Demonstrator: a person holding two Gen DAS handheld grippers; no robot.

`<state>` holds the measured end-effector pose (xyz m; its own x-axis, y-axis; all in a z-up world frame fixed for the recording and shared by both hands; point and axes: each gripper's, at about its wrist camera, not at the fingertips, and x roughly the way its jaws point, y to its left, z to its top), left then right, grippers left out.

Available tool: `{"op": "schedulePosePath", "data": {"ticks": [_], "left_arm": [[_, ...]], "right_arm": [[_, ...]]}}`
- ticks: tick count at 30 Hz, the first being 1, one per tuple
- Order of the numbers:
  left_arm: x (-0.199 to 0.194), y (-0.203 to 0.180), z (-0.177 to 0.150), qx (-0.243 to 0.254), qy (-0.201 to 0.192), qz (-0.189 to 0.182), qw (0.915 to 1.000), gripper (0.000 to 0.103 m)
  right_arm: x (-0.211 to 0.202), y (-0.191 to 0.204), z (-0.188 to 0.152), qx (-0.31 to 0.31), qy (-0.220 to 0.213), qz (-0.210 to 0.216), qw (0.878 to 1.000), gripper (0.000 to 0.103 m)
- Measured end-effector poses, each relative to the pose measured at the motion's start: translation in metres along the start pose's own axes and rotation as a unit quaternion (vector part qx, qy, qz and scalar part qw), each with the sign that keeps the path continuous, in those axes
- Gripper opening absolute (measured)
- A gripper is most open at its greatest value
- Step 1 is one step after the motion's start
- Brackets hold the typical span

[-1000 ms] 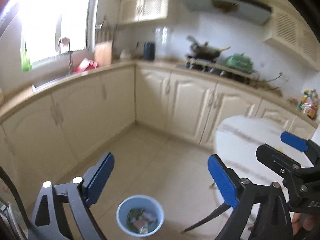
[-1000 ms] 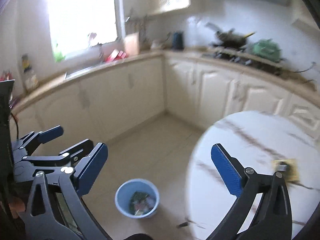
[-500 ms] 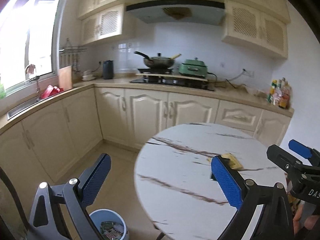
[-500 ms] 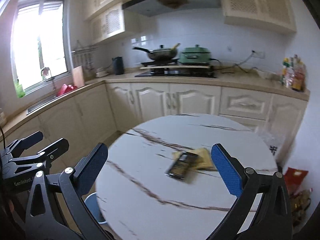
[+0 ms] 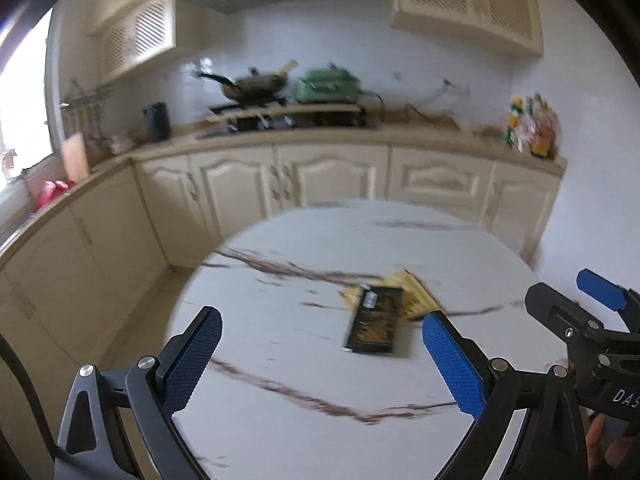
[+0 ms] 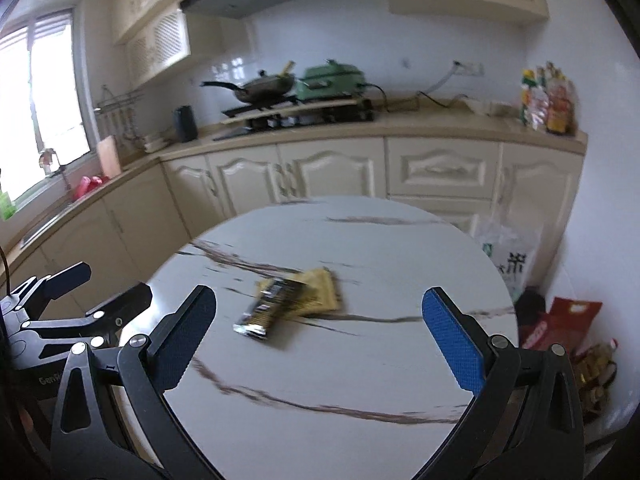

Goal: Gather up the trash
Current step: 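Move both open tools back over the table toward the black packet, then grasp the black snack packet with the left gripper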

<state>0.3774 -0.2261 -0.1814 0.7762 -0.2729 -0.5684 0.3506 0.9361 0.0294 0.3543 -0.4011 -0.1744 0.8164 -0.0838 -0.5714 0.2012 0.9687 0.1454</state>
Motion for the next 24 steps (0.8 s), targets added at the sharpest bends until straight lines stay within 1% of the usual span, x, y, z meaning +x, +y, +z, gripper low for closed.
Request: {"op": "schedulePosePath", "data": {"ticks": [3, 5, 6, 7, 9, 14, 18, 20, 21, 22, 23, 24], "left_arm": [[0.053, -0.021, 0.012, 0.017, 0.046, -0.012, 0.9987, 0.099], [0.080, -0.031, 0.014, 0.021, 0.078, -0.021, 0.9965, 0.099], [0.085, -0.031, 0.012, 0.020, 0.086, -0.025, 0.9958, 0.099], [0.100, -0.035, 0.014, 0.018, 0.100, -0.031, 0.9943, 0.099], [0.119, -0.041, 0.017, 0.017, 0.113, -0.033, 0.9929, 0.099], [0.170, -0.052, 0.033, 0.023, 0.142, -0.025, 0.9893, 0.099], [0.199, -0.050, 0.041, 0.025, 0.147, -0.029, 0.9883, 0.099], [0.219, -0.050, 0.044, 0.033, 0.161, -0.031, 0.9859, 0.097], [0.226, -0.048, 0.044, 0.030, 0.164, -0.032, 0.9854, 0.092], [0.229, -0.046, 0.043, 0.027, 0.165, -0.036, 0.9852, 0.089], [0.233, -0.042, 0.044, 0.018, 0.164, -0.050, 0.9851, 0.086], [0.234, -0.039, 0.045, 0.016, 0.158, -0.049, 0.9861, 0.078]], "right_arm": [[0.017, -0.020, -0.007, 0.015, 0.020, -0.011, 1.000, 0.103], [0.030, -0.032, -0.012, 0.021, 0.036, -0.016, 0.999, 0.103], [0.036, -0.035, -0.015, 0.024, 0.044, -0.020, 0.999, 0.103], [0.042, -0.040, -0.018, 0.027, 0.053, -0.024, 0.998, 0.103], [0.051, -0.047, -0.022, 0.031, 0.062, -0.024, 0.997, 0.103], [0.067, -0.061, -0.029, 0.038, 0.079, -0.026, 0.996, 0.103], [0.076, -0.062, -0.033, 0.039, 0.089, -0.022, 0.995, 0.103], [0.080, -0.061, -0.034, 0.039, 0.094, -0.021, 0.995, 0.103], [0.081, -0.061, -0.035, 0.039, 0.095, -0.021, 0.994, 0.103], [0.082, -0.061, -0.035, 0.039, 0.096, -0.021, 0.994, 0.103], [0.084, -0.060, -0.035, 0.038, 0.097, -0.020, 0.994, 0.103], [0.084, -0.060, -0.034, 0.038, 0.097, -0.020, 0.994, 0.103]]}}
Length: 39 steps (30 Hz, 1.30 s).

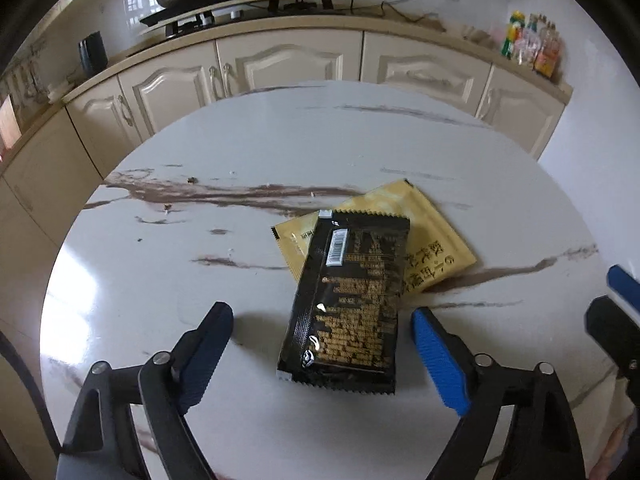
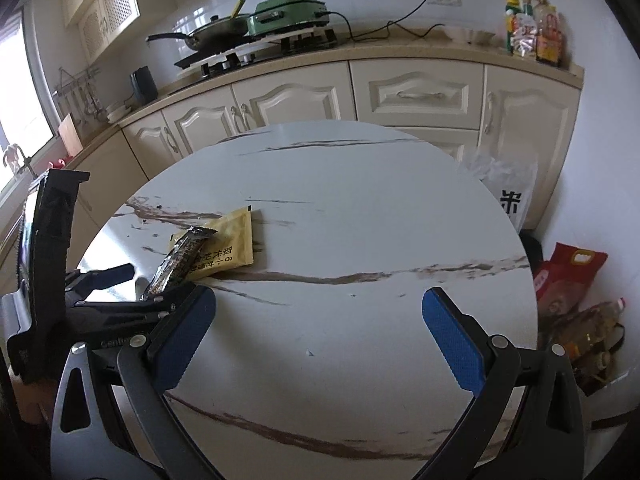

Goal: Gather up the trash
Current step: 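Grasp the black snack packet with the left gripper, then lower the black packet back onto the table and open the left gripper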

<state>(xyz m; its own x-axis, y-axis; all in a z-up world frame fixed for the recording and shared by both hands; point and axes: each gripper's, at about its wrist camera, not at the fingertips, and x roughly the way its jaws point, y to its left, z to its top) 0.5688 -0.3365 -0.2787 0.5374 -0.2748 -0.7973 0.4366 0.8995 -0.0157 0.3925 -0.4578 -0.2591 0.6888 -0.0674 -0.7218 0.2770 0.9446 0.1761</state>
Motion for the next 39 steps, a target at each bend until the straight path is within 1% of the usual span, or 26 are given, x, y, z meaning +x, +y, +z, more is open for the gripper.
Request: {"op": "schedulePosePath", "data": {"ticks": [1, 2, 3, 4, 5, 7, 8, 9, 12, 14, 19, 23, 28, 32, 36, 39], "left_arm": [[0.003, 0.002, 0.003, 0.005, -0.003, 0.001, 1.0000, 0.076], [0.005, 0.002, 0.006, 0.007, -0.005, -0.003, 1.0000, 0.072], [0.004, 0.003, 0.004, 0.009, -0.008, -0.006, 0.9999, 0.063], [0.005, 0.003, 0.006, 0.013, -0.013, -0.012, 0.9998, 0.056], [0.006, 0.003, 0.006, 0.013, -0.016, -0.017, 0.9996, 0.043], [0.005, 0.004, 0.003, 0.019, -0.019, -0.024, 0.9993, 0.037], [0.005, 0.006, 0.001, 0.020, -0.022, -0.034, 0.9990, 0.026], [0.002, 0.007, -0.003, 0.018, -0.023, -0.040, 0.9988, 0.020], [-0.004, 0.021, -0.008, 0.004, -0.027, -0.057, 0.9980, 0.011], [-0.012, 0.032, -0.012, -0.004, -0.029, -0.066, 0.9974, 0.010], [-0.035, 0.059, -0.024, -0.020, -0.045, -0.065, 0.9966, 0.008], [-0.052, 0.080, -0.037, -0.033, -0.048, -0.062, 0.9963, 0.007], [-0.070, 0.096, -0.055, -0.042, -0.050, -0.069, 0.9955, 0.006], [-0.085, 0.107, -0.064, -0.050, -0.058, -0.068, 0.9947, 0.005], [-0.102, 0.119, -0.071, -0.059, -0.071, -0.062, 0.9938, 0.005], [-0.117, 0.128, -0.079, -0.062, -0.081, -0.053, 0.9933, 0.004]], "right_arm": [[0.001, 0.001, 0.000, 0.000, 0.000, 0.000, 1.000, 0.103], [0.002, 0.002, 0.001, -0.001, 0.001, 0.000, 1.000, 0.103], [0.004, 0.002, 0.001, -0.001, 0.002, 0.000, 1.000, 0.103], [0.005, 0.003, 0.001, -0.001, 0.003, 0.000, 1.000, 0.103], [0.007, 0.004, 0.001, -0.001, 0.006, 0.000, 1.000, 0.103], [0.011, 0.008, 0.000, -0.002, 0.010, 0.000, 1.000, 0.103], [0.012, 0.011, -0.001, -0.004, 0.012, 0.001, 1.000, 0.103], [0.014, 0.014, -0.001, -0.007, 0.014, 0.000, 1.000, 0.103], [0.018, 0.022, 0.000, -0.015, 0.019, 0.000, 1.000, 0.103], [0.022, 0.029, 0.000, -0.024, 0.025, 0.000, 0.999, 0.103], [0.031, 0.046, 0.002, -0.035, 0.033, 0.003, 0.999, 0.103], [0.040, 0.056, 0.005, -0.051, 0.043, 0.007, 0.998, 0.103], [0.058, 0.064, 0.013, -0.068, 0.068, 0.011, 0.995, 0.103], [0.065, 0.072, 0.020, -0.075, 0.070, 0.016, 0.995, 0.103], [0.074, 0.087, 0.027, -0.078, 0.074, 0.022, 0.994, 0.103], [0.084, 0.099, 0.032, -0.080, 0.085, 0.029, 0.993, 0.103]]}}
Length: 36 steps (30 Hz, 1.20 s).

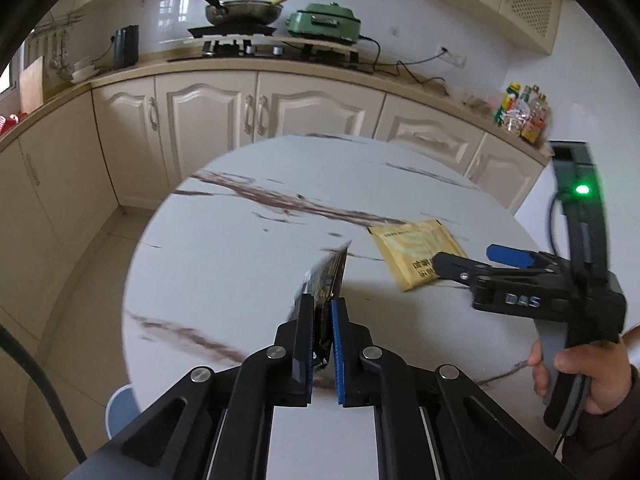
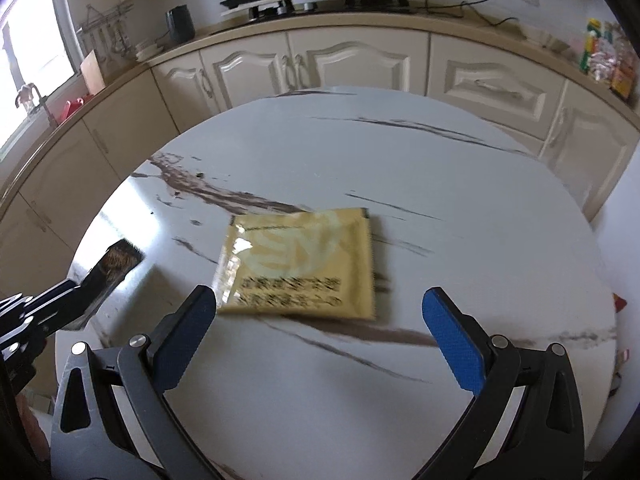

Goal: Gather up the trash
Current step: 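Lower the black packet back onto the table and open the left gripper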

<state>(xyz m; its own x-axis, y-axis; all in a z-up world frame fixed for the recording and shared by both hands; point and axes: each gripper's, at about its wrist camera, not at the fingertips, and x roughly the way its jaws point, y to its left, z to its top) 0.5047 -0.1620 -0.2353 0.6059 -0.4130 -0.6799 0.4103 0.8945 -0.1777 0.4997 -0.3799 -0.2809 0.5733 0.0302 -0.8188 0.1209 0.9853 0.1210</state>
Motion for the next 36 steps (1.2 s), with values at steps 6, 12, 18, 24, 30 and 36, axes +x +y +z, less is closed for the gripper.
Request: {"op": "schedulePosePath", "data": {"ticks": [6, 12, 18, 24, 30, 36], "left_arm": [[-0.025, 0.006, -0.010, 0.001, -0.007, 0.004, 1.0000, 0.004], [-0.021, 0.003, -0.019, 0.006, 0.014, -0.011, 0.9998, 0.004], [-0.017, 0.007, -0.022, 0.005, 0.032, -0.021, 0.9993, 0.004], [-0.001, 0.012, -0.011, -0.009, 0.050, -0.024, 0.9984, 0.004], [-0.001, 0.020, -0.011, -0.032, 0.052, -0.038, 0.9974, 0.005], [-0.005, 0.032, -0.011, -0.039, 0.053, -0.026, 0.9975, 0.028]], "right_arm": [[0.024, 0.018, 0.014, -0.022, 0.027, -0.019, 0.999, 0.103], [0.033, 0.021, 0.016, -0.022, 0.042, -0.018, 0.999, 0.103], [0.044, 0.026, 0.017, -0.046, 0.047, -0.040, 0.997, 0.103], [0.043, 0.025, 0.015, -0.053, 0.046, -0.037, 0.997, 0.103], [0.038, 0.024, 0.010, -0.058, 0.041, -0.031, 0.997, 0.097], [0.026, 0.023, 0.008, -0.057, 0.042, -0.009, 0.997, 0.076]]}}
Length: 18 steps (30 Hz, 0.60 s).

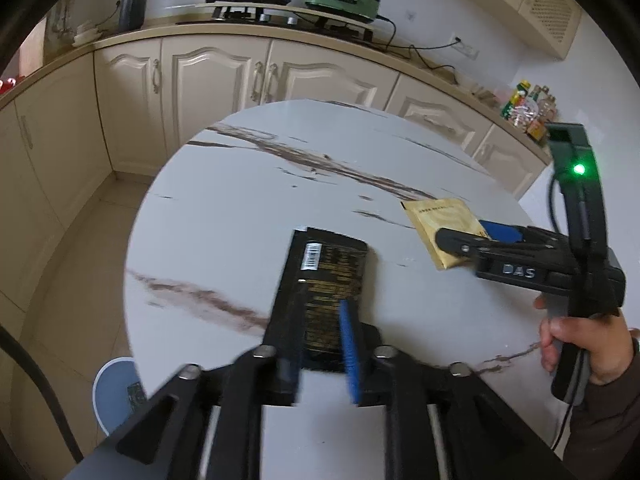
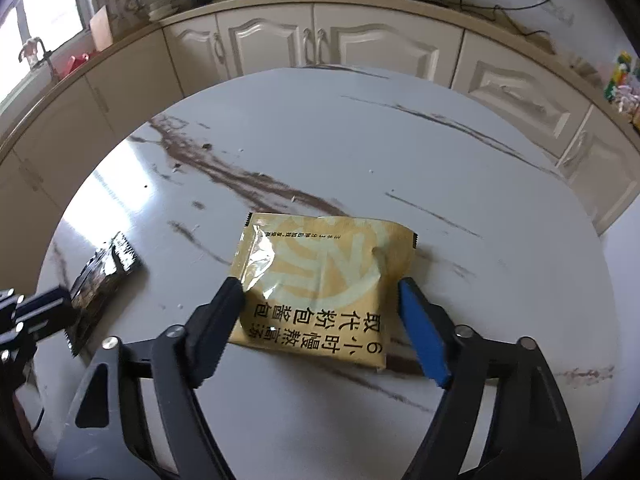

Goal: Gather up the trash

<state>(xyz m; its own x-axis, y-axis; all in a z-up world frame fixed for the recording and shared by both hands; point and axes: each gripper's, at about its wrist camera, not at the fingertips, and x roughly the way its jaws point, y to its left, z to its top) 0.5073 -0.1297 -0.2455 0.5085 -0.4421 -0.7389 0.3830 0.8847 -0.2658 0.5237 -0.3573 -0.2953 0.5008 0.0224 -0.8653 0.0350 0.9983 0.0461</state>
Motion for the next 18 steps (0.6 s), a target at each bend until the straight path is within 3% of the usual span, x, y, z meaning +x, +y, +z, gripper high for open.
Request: {"op": "schedulePosePath", "data": {"ticks": [3, 6, 11, 14, 18], "left_arm": [[0.001, 0.000, 0.000, 0.007, 0.009, -0.008, 0.9999, 0.048], [0.007, -0.008, 0.002, 0.015, 0.012, 0.010, 0.9998, 0.053], [0.017, -0.020, 0.006, 0.033, 0.013, 0.037, 0.9987, 0.056], [0.020, -0.026, 0.006, 0.027, 0.010, 0.056, 0.9980, 0.056], [0.021, -0.032, 0.002, 0.028, 0.009, 0.067, 0.9973, 0.056]], "right_arm": [[-0.004, -0.005, 0.000, -0.006, 0.007, 0.030, 1.000, 0.076], [-0.011, -0.011, 0.000, -0.033, 0.000, 0.020, 0.999, 0.078], [-0.022, -0.026, 0.002, -0.121, 0.003, 0.008, 0.993, 0.092], [-0.018, -0.040, 0.003, -0.088, 0.019, -0.025, 0.996, 0.093], [-0.023, -0.062, -0.001, 0.013, -0.032, -0.060, 0.998, 0.094]]}}
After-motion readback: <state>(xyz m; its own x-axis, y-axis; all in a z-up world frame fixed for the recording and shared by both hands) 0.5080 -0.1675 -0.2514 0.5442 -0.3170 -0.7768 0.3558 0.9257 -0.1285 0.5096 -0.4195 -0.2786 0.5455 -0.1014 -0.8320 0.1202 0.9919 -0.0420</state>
